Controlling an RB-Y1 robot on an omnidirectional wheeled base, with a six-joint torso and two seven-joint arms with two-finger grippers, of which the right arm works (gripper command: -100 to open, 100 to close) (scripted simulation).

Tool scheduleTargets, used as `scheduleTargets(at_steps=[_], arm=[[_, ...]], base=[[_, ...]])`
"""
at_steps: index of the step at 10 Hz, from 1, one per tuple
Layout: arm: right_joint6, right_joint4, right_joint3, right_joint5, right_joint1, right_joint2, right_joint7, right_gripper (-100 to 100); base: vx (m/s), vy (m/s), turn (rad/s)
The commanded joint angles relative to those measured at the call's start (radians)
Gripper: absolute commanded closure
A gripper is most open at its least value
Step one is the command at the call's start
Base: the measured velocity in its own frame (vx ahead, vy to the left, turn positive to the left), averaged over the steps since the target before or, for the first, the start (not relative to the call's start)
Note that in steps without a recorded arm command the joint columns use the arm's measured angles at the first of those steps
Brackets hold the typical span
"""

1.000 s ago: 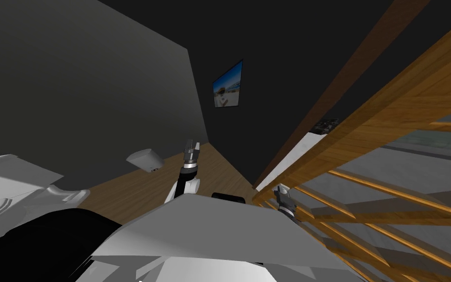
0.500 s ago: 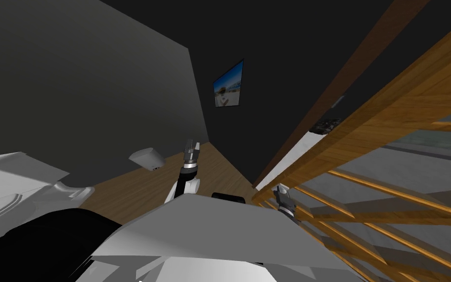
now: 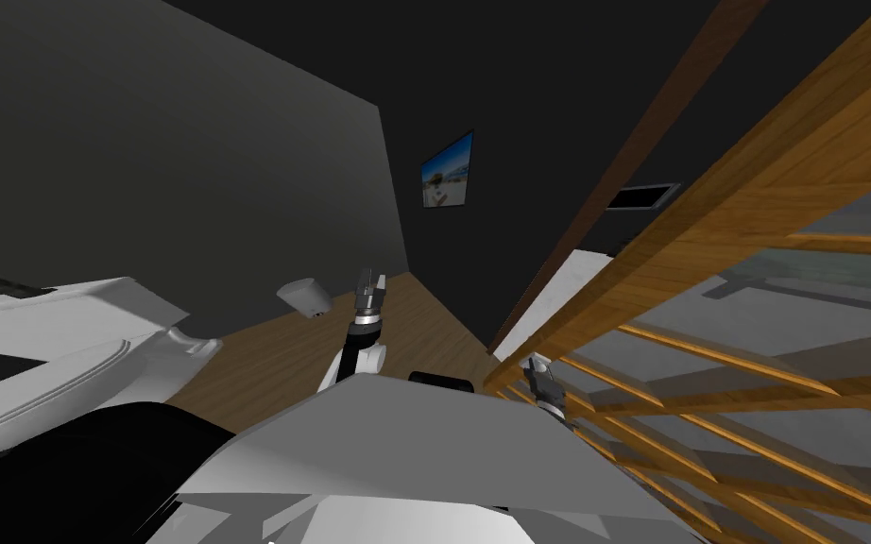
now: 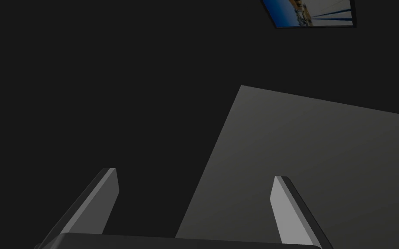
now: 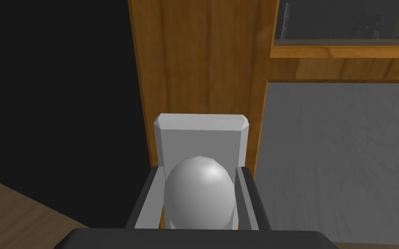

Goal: Pull the door open

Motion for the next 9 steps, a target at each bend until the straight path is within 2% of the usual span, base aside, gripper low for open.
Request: scheduleTargets(at_steps=[1,2,3,4,9], arm=[[-0.010,-0.001,0.026,0.018,0.003,-0.010,-0.023,100],[-0.014,-0.005,0.040,0.028,0.006,-0.017,-0.032,100],[-0.007,-0.009,0.029,0.020,0.006,-0.014,-0.020,100],[-0.019,-0.010,0.053,0.033,0.014,-0.023,-0.035,100],[-0.066,-0.012,0.119,0.068,0.035,-0.059,-0.081,100]], base=[[-0.267,0.013,0.076],[-0.265,0.003,0.058],[-0.117,0.006,0.021],[-0.158,0.005,0.090],[-0.224,-0.019,0.102]])
